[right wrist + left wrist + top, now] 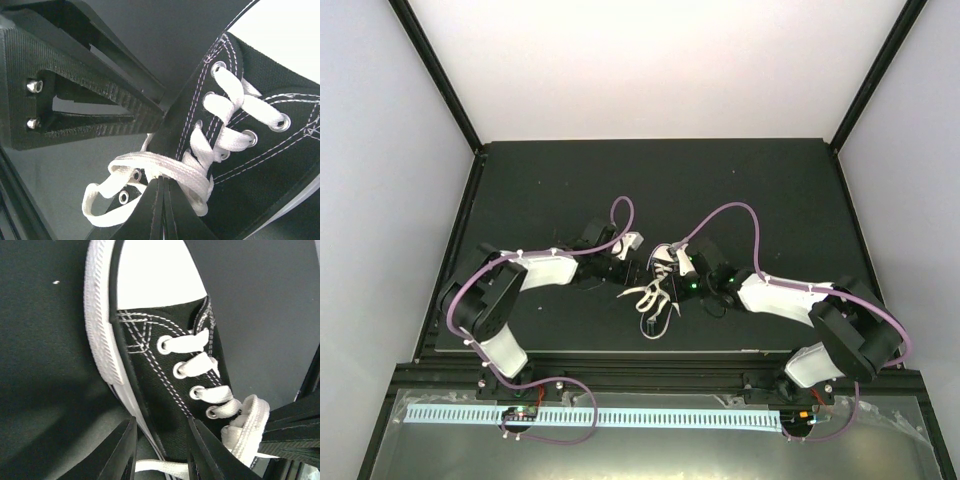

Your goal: Tie the shoes

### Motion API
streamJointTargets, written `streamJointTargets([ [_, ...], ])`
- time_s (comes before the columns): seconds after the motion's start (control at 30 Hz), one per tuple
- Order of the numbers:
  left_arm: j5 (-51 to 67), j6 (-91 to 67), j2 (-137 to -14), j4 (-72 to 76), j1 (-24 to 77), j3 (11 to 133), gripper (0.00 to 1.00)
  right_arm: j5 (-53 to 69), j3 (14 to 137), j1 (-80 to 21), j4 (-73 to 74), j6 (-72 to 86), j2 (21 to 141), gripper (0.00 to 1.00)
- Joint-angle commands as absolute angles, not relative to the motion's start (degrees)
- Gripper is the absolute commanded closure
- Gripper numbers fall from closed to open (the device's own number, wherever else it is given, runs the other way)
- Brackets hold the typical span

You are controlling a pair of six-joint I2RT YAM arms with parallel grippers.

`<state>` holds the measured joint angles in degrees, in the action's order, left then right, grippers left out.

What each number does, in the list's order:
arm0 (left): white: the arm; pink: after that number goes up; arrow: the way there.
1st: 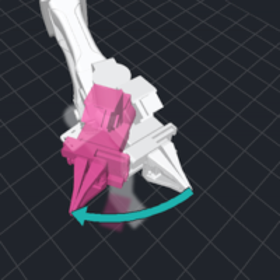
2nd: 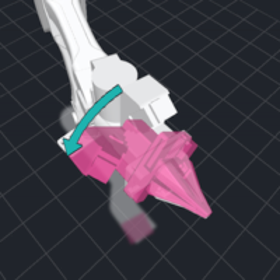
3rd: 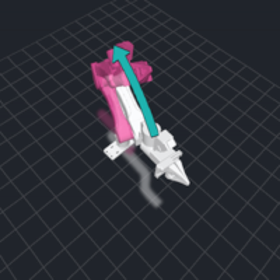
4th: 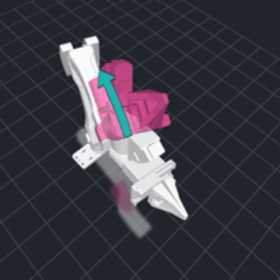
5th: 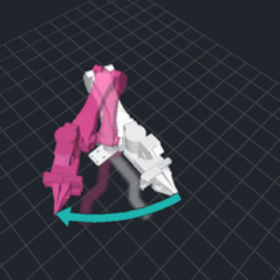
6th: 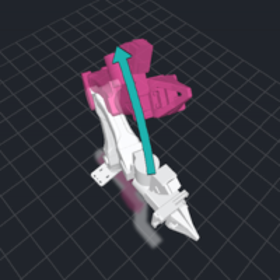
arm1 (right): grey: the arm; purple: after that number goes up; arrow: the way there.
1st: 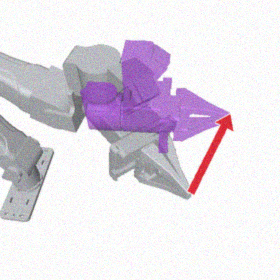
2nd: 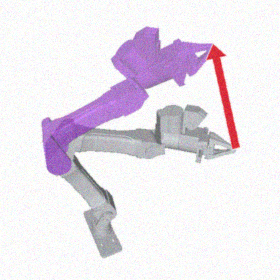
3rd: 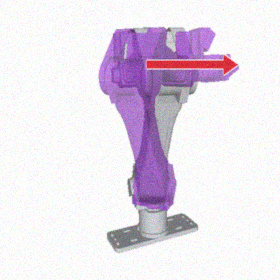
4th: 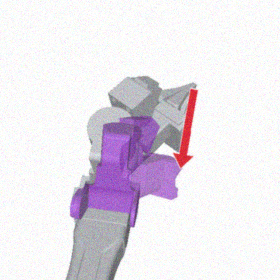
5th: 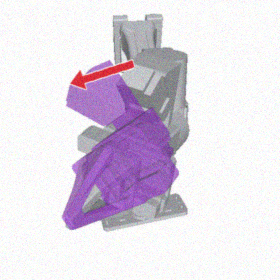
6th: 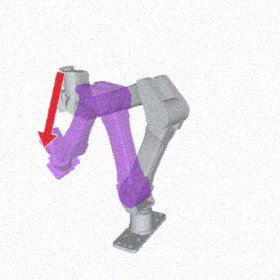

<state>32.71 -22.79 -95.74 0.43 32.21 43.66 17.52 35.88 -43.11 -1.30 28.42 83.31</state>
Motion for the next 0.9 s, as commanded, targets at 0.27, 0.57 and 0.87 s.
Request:
streamJointTargets([
  [0.27,42.0,-22.6,-97.5,4.1,31.8,44.6,0.73,16.9,35.5,-43.5,-2.5,28.3,83.2,0.98],
  [0.57,45.5,-26.7,-98.4,11.0,31.9,42.6,0.72,17.0,35.5,-43.5,-2.4,28.2,83.3,0.99],
  [0.87,47.0,-27.6,-99.4,12.3,31.9,41.8,0.72,17.1,35.6,-43.5,-2.5,28.4,83.6,0.98],
])
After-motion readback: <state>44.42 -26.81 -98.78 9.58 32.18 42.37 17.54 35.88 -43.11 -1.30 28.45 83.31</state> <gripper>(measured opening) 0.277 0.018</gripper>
